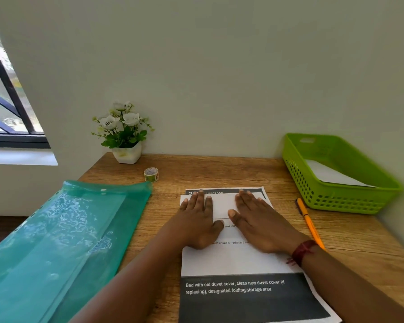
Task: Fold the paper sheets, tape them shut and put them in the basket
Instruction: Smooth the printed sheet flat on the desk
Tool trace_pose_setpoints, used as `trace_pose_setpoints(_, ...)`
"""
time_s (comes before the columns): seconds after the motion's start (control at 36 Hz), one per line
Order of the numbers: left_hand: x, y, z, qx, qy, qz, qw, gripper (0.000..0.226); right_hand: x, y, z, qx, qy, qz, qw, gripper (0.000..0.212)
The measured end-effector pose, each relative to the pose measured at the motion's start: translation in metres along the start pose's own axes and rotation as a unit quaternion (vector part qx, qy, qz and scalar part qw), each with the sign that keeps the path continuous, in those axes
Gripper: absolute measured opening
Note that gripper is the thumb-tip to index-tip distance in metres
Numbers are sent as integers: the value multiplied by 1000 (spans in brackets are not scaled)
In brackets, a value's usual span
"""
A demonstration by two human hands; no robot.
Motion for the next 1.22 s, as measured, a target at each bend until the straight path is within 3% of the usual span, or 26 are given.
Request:
trace_pose_setpoints(0.08, 0, -11, 1, 15, -3, 22, 1000, 76, 1, 13, 3, -4, -5, -24, 1000, 104)
trace_pose_setpoints(0.22, -1, -16, 2, 20, -6, 32, 999, 75, 1, 25, 4, 0, -12, -42, 999, 76)
trace_pose_setpoints(0.39, -2, -17, 3, 17, -9, 38, 999, 75, 2, 24, 5, 10, -8, -36, 999, 104)
trace_pose_setpoints(0.72, 3, -47, 7, 48, -24, 108, 993, 75, 2, 25, 4, 26, 3, -20, 999, 104)
trace_pose_setpoints(1.22, 6, -49, 11, 55, -27, 111, 992, 72, 5, 25, 3, 28, -4, -13, 1000, 107)
Point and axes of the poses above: each hand's wrist, its own x-axis away from the middle knuckle, its own z-axis out of the back of the hand, y = z × x, the point moved 10 cm from there along -x, towards the middle knuckle, and after that the axes turned 4 degrees about -y, right-handed, at the moved point
